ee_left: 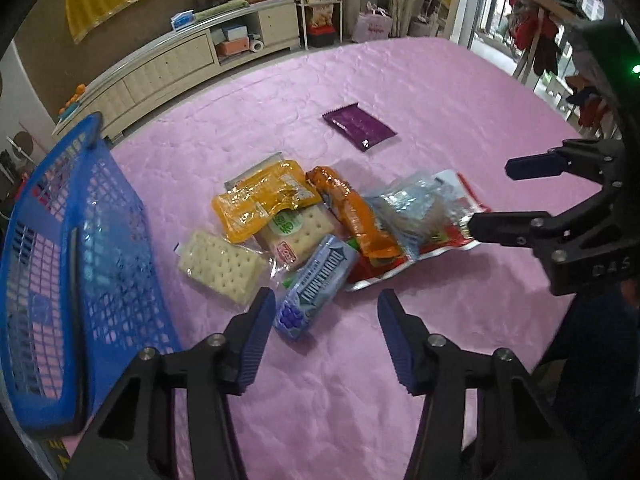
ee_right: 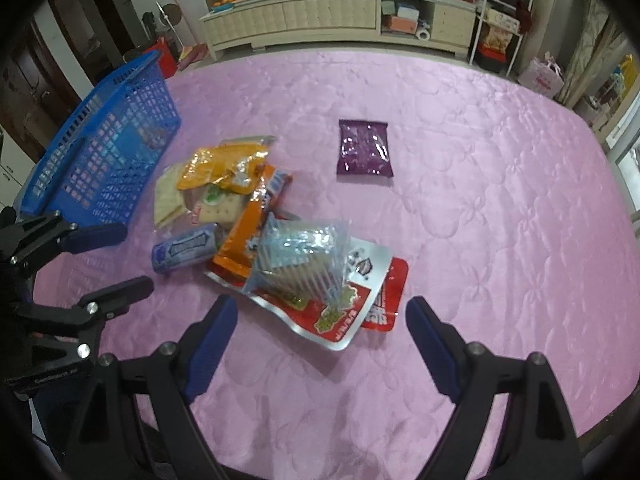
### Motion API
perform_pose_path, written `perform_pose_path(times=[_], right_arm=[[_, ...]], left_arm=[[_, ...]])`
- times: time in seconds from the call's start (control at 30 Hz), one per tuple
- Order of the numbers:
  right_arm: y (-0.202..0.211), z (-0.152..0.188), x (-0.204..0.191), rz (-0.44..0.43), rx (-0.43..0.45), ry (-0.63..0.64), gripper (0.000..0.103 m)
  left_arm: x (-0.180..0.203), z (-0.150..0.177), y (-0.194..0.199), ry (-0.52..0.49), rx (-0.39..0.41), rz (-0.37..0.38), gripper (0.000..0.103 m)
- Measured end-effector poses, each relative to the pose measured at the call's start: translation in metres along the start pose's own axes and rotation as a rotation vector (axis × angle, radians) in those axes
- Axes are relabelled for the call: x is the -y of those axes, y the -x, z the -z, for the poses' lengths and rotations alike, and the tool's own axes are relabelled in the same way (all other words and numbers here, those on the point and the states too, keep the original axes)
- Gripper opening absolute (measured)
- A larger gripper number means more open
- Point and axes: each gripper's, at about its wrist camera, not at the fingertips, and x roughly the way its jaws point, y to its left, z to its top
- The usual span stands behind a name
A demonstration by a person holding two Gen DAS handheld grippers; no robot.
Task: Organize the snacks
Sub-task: 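Reach the left gripper to the blue Doublemint box and grasp it, then carry the Doublemint box toward the basket with the left gripper while the right gripper grasps another clear biscuit bag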
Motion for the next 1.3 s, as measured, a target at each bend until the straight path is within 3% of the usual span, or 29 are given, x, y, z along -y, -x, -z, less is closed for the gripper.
perform_pose_path(times=[0.1,0.17,0.37,0.5,0.73,1.1,1.3], right_arm=[[-0.006,-0.002,0.005,-0.015,-0.005,-0.015,0.089],[-0.009,-0.003,0.007,-0.018,-0.011,-0.024,0.089],[-0.013,-0.002,0.015,-0.029,-0.020,-0.052,0.089],[-0.011,0.001,0.018,-0.023,-0.021,-0.061,0.089],[-0.004,0.003,0.018,-0.017,-0.018,-0.067,0.089],[0.000,-0.009,0.022,-0.004,-0.024,-0.100,0.089],[-0.022,-0.026,0.014,-0.018,-0.088,-0.110,0.089]], left_arm=[[-0.002,-0.006,-0.017,-0.021,-0.031,-0.006,0.040],[-0.004,-0.009,-0.027,-0.030,-0.054,0.012,0.038],[-0.003,-0.009,-0.048,-0.057,-0.109,0.012,0.038],[-0.006,-0.011,-0.054,-0.020,-0.121,0.030,0.038],[0.003,-0.004,-0.067,-0.047,-0.173,0.002,0.035],[0.000,0.015,-0.028,0.058,-0.073,0.003,0.029],[-0.003,0.022,-0.002,0.085,-0.018,0.004,0.029]])
